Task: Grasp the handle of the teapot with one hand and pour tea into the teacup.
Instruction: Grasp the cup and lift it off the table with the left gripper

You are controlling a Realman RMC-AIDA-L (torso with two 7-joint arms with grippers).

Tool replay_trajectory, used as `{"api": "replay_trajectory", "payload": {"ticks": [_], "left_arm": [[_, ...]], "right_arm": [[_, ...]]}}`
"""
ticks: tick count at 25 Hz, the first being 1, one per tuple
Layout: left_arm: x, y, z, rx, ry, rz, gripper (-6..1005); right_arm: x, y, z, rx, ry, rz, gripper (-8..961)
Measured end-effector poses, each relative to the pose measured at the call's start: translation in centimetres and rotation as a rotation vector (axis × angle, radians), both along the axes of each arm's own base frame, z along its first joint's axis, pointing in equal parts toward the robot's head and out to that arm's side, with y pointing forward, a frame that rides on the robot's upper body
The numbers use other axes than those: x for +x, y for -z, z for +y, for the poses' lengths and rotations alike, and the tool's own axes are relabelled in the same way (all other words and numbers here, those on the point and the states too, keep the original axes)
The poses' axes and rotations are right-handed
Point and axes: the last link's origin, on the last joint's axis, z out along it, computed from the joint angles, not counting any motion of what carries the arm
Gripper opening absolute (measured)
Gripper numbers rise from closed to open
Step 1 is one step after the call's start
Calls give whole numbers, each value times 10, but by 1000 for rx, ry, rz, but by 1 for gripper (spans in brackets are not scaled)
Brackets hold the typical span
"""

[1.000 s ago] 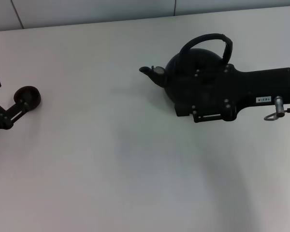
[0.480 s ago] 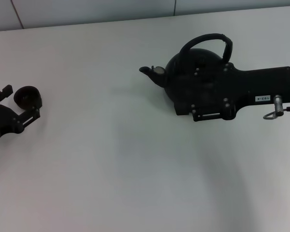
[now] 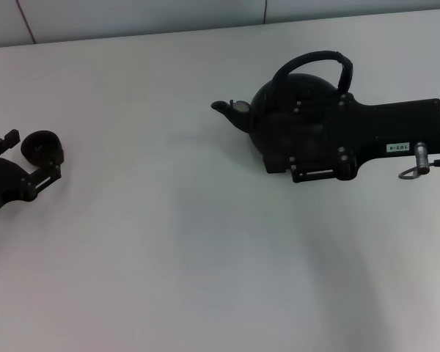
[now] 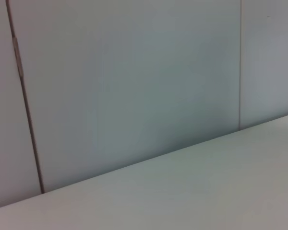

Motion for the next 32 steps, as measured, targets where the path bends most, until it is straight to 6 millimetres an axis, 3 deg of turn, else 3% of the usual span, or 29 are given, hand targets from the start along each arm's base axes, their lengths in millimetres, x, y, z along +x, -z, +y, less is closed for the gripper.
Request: {"api": "replay_trajectory", "payload": {"ticks": [32], "left_arm": [[1,4,11,-21,-14,60,831]], "right_arm": [[1,2,0,-9,11,16,701]]}}
